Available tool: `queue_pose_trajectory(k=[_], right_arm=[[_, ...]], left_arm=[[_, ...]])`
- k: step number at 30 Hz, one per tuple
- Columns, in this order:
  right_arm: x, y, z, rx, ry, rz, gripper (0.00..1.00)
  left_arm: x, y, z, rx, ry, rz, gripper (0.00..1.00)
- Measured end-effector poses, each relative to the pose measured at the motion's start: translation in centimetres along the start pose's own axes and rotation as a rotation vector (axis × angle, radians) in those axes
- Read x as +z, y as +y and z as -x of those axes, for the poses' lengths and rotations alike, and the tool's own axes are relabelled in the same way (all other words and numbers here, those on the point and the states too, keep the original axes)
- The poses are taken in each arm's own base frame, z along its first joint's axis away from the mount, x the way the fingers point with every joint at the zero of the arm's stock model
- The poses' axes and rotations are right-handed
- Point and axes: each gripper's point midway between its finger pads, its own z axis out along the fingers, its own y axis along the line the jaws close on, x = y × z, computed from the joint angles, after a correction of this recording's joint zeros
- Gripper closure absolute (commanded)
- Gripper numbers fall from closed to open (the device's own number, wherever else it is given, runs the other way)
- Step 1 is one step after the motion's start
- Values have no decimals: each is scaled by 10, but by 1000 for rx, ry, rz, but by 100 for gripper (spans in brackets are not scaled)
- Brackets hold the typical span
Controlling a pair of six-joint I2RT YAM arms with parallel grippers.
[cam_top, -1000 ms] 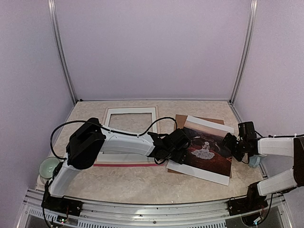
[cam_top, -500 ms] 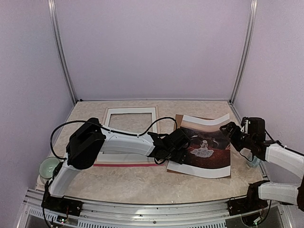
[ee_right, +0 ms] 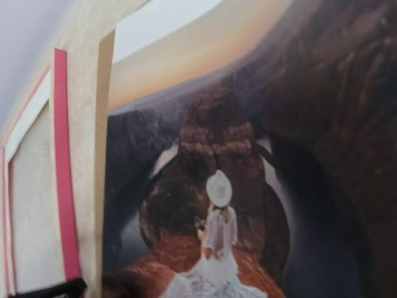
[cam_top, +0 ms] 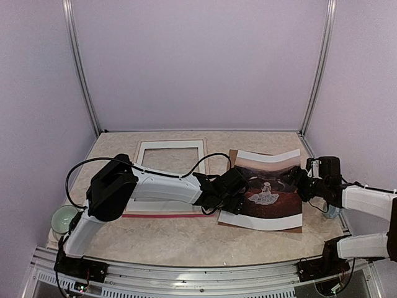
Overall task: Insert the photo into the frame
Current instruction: Pick up the photo from the backboard.
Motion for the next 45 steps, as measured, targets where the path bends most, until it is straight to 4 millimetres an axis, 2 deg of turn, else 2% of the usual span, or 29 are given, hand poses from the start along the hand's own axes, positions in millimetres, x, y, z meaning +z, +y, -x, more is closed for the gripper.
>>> queue_pose_trajectory(k=[5, 8, 11, 15, 20, 24, 29, 33, 36, 39, 45], right_arm=[[-5, 6, 0, -16, 19, 0, 40], [-11, 24, 12, -41, 12, 27, 53], [-18, 48, 24, -73, -1, 85, 71], [-20, 61, 22, -66, 31, 141, 88], [-14, 59, 13, -45, 83, 147, 90], [-14, 59, 11, -40, 94, 151, 88], [-13, 60, 8, -24, 108, 147, 87], [-14, 66, 10, -10, 108, 152, 87], [-16, 79, 16, -13, 93, 165, 86], [-17, 96, 16, -27, 91, 189, 86], [-12, 120, 2, -46, 120, 210, 82]], left_arm=[[0, 1, 0, -2, -1, 4, 7], [-1, 6, -1, -12, 1, 6, 6], [-6, 13, 0, -24, 6, 5, 6], [-14, 20, 13, -49, -12, -1, 6], [-28, 25, 31, -74, -46, -13, 6], [-40, 24, 43, -85, -72, -28, 4], [-60, 21, 50, -71, -108, -54, 1], [-92, 2, 53, -19, -160, -107, 1], [-118, -18, 64, 0, -203, -168, 1], [-139, -37, 83, -3, -239, -234, 1], [-178, -56, 128, -53, -301, -354, 1]])
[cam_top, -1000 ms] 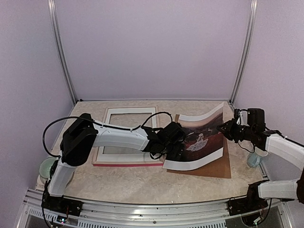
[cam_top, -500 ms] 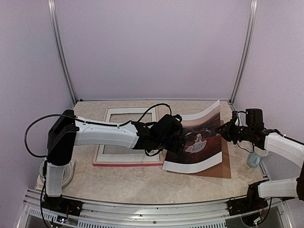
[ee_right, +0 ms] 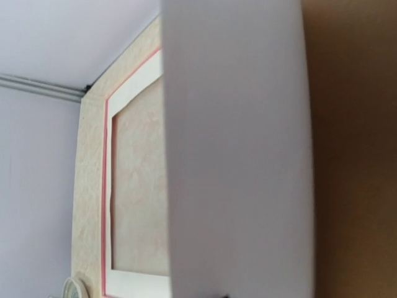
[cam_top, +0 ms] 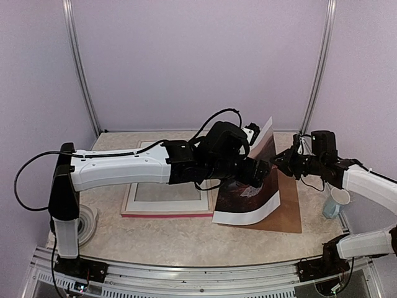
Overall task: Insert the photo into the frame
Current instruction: Pick up the photo from the backboard, then pass from the right arm to the left
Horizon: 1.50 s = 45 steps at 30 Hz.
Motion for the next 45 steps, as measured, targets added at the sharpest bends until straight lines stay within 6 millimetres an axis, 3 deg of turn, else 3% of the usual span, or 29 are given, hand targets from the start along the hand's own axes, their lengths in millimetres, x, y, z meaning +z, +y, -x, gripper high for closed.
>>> queue_pose_trajectory(k=[3, 7, 13, 17, 20, 27, 39, 45], right_arm=[[10, 6, -6, -5, 24, -3, 80], [19, 14, -15, -16, 48, -4, 71], [33, 25, -20, -32, 71, 11, 59], [43, 22, -28, -32, 95, 5, 58], [50, 18, -31, -31, 107, 1, 57], [54, 15, -34, -33, 109, 3, 56], [55, 12, -36, -32, 112, -1, 55], [55, 11, -35, -33, 110, -2, 55]], left_arm=[[-5, -12, 14, -24, -17, -56, 1], [-3, -15, 5, -36, 12, -75, 1], [10, 5, -34, -56, 97, -46, 1], [19, 29, -64, -84, 161, -14, 1], [23, 42, -75, -110, 183, -3, 1], [29, 37, -78, -173, 174, -92, 2], [22, 14, -52, -241, 126, -236, 10], [30, 7, -45, -265, 124, -257, 16]])
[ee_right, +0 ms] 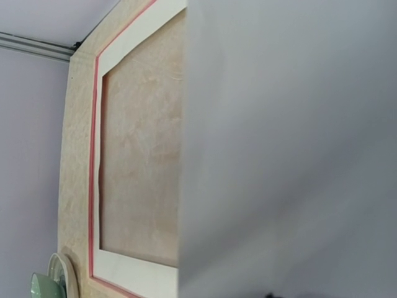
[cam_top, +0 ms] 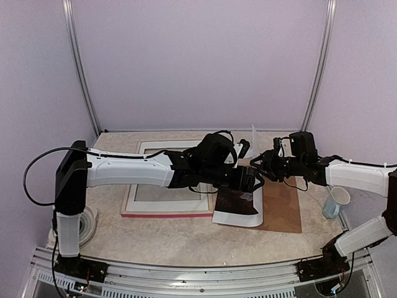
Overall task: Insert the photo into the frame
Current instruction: Pass from the right arm to the left, then turn over the photo.
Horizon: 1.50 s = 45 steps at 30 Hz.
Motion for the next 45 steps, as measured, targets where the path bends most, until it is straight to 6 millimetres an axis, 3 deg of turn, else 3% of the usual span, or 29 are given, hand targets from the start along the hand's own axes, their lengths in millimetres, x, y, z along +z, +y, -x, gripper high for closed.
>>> queue_pose_trajectory(k=[5, 13, 20, 23, 27, 37, 40, 45], right_arm=[[0, -1, 0, -1, -1, -3, 54], [0, -7, -3, 3, -1, -18, 53], [1, -14, -7, 8, 6, -33, 52], [1, -16, -8, 7, 6, -37, 52], [0, -15, -7, 2, 2, -38, 49], [-15, -3, 4, -25, -27, -39, 19], [-29, 13, 18, -34, -67, -3, 17], [-61, 42, 47, -60, -171, 62, 1]], left_arm=[[15, 7, -9, -18, 33, 13, 27], [35, 18, -20, -42, 77, 45, 54], [45, 23, -26, -65, 94, 58, 92], [48, 27, -31, -72, 106, 66, 99], [48, 26, -29, -73, 103, 64, 100], [44, 37, -19, -91, 87, 85, 100], [34, 45, -2, -105, 56, 107, 100], [0, 47, 46, -122, -39, 110, 99]])
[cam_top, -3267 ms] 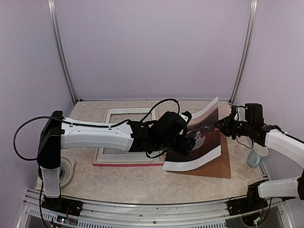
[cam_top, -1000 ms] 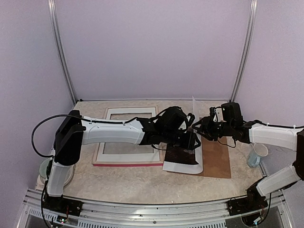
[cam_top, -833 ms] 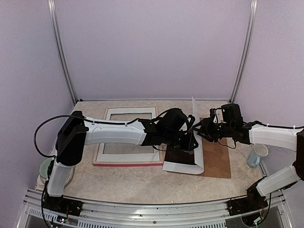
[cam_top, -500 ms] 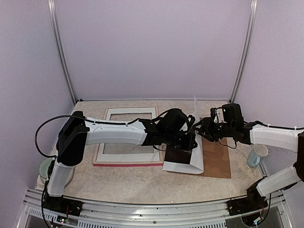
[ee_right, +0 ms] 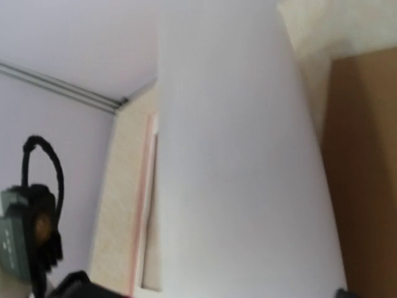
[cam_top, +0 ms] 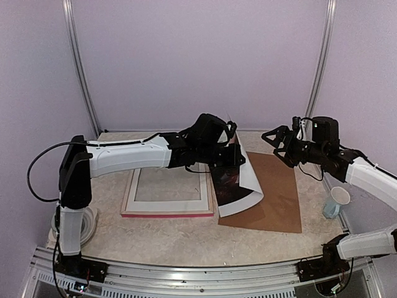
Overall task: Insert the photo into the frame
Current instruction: Turn over the photo, then place the photo on the mat board.
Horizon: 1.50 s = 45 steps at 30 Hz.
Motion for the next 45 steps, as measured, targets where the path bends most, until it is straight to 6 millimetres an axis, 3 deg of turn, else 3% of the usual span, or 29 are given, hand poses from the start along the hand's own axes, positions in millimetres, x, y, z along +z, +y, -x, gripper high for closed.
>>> queue_pose_trajectory(k=[4, 8, 14, 24, 33, 42, 45], right_arm=[[-15, 13, 13, -18, -50, 28, 1], [-14, 9, 12, -13, -44, 16, 1], [-8, -5, 0, 6, -8, -9, 1], [6, -19, -16, 28, 50, -6, 1], [27, -37, -36, 54, 119, -10, 1], [51, -48, -60, 64, 196, -14, 1], [59, -52, -67, 66, 218, -16, 1]], left_arm=[[-25, -5, 34, -11, -68, -20, 99], [-49, -12, 60, -18, -118, -49, 98], [-80, -8, 75, -30, -156, -52, 98], [-128, 42, 20, -98, -81, 15, 98], [-185, 68, 1, -147, -137, 45, 98], [-199, 134, -50, -238, -90, 166, 98], [-207, 150, -57, -263, -96, 194, 98]])
